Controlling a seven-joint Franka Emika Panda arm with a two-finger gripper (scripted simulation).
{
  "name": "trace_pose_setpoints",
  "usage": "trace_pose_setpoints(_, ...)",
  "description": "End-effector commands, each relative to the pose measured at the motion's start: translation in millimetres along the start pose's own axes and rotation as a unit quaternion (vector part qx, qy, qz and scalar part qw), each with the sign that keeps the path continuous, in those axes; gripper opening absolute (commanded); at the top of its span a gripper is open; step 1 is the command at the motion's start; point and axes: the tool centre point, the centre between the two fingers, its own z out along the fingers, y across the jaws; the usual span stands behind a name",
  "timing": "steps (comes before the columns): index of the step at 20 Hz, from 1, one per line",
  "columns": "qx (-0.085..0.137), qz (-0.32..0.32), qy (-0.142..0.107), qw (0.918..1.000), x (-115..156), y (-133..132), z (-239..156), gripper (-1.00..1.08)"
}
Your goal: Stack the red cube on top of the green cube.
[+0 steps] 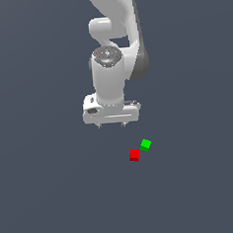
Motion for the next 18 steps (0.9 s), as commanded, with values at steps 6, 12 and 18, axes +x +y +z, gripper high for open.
trace_pose_setpoints(6, 0.001, 0.004, 0.0, 1.0, 3, -5, 5, 1.0)
trace_pose_setpoints(12, 0.005, 0.019, -0.001, 0.9998, 14, -24, 25, 1.0)
trace_pose_setpoints(18, 0.011, 0.043, -0.002, 0.999, 34, -52, 56, 1.0)
